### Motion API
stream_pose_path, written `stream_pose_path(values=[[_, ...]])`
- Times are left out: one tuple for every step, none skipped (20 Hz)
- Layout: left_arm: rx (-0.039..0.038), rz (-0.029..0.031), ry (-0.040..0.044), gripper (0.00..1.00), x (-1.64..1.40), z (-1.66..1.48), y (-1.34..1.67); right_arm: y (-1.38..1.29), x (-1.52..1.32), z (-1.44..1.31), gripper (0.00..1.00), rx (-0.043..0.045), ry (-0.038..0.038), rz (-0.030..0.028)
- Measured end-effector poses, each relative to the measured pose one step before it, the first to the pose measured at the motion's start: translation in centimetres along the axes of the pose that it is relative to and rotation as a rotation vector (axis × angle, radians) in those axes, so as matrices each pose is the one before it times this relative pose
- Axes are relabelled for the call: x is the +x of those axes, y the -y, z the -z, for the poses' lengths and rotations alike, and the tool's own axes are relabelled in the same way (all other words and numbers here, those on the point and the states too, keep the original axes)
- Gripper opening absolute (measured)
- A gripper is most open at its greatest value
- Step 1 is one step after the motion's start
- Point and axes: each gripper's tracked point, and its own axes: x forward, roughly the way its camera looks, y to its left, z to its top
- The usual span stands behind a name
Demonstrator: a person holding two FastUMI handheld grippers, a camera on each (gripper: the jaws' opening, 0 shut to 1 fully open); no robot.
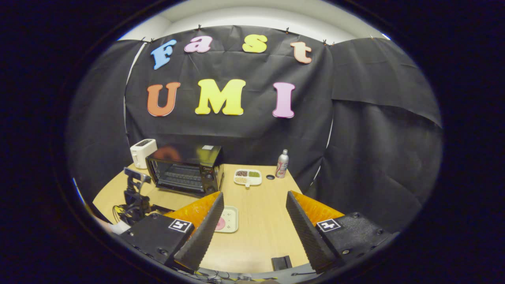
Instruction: Open the electric oven with the left hand, put the food in, and close the electric oven.
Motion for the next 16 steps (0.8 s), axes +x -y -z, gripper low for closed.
stream_pose_path(values=[[0.00700,-0.01341,0.01763,0.96,-0.678,-0.798,-0.414,-0.177,1.296,0.937,0.98,0.01017,-0.03409,-0.01878],[0.00261,-0.00491,0.02600,0.96,-0.691,-1.081,-0.209,-0.180,1.607,0.943,1.00,0.01519,-0.02501,-0.02148],[0.00154,-0.00276,0.01987,0.96,-0.844,-0.977,-0.026,-0.238,1.692,0.852,1.00,0.01087,-0.03365,-0.02389],[-0.00182,-0.00525,0.02044,0.96,-0.948,-1.204,-0.142,-0.280,1.915,1.215,0.94,0.00688,-0.03569,-0.02318],[-0.00452,-0.00080,0.02718,0.96,-0.988,-1.401,0.037,-0.168,2.081,1.301,0.90,0.00599,-0.04244,-0.02621],[-0.00040,-0.00550,0.02194,0.95,-0.884,-1.416,-0.051,-0.077,1.876,0.954,0.91,0.00669,-0.03267,-0.02018],[0.00502,0.00038,0.01963,0.95,-0.856,-1.270,0.085,0.150,1.995,1.094,0.85,0.00542,-0.04294,-0.01386],[0.00487,-0.00647,0.01849,0.96,-0.929,-1.431,0.030,-0.178,2.293,1.055,0.86,0.01260,-0.04397,-0.02713],[-0.00111,-0.00749,0.02705,0.95,-0.794,-1.432,-0.068,0.078,2.021,0.930,0.82,0.01209,-0.04287,-0.01681],[-0.00763,-0.00167,0.01459,0.96,-0.724,-1.272,0.263,0.351,2.145,1.280,0.80,0.00910,-0.04862,-0.01480],[-0.00395,-0.01471,0.01222,0.95,-0.725,-1.023,-0.012,0.157,1.572,0.732,0.73,0.01110,-0.04135,-0.01621],[-0.00866,-0.01003,0.01050,0.95,-0.576,-1.076,0.067,0.111,1.758,0.843,0.72,0.01812,-0.04053,-0.02005],[-0.00857,-0.00930,0.00731,0.95,-0.495,-0.875,0.241,0.207,1.276,0.189,0.68,0.01594,-0.03471,-0.01511],[-0.00592,-0.01959,0.01130,0.95,-0.473,-0.790,0.058,0.314,1.528,0.229,0.67,0.01408,-0.02757,-0.00914],[-0.00335,-0.00895,0.00641,0.95,-0.395,-0.680,0.269,0.217,0.992,-0.016,0.61,0.00841,-0.02351,-0.00449],[0.00026,-0.01978,0.00754,0.95,-0.223,-0.428,0.014,0.220,0.942,0.013,0.60,-0.00028,-0.02603,-0.00802]])
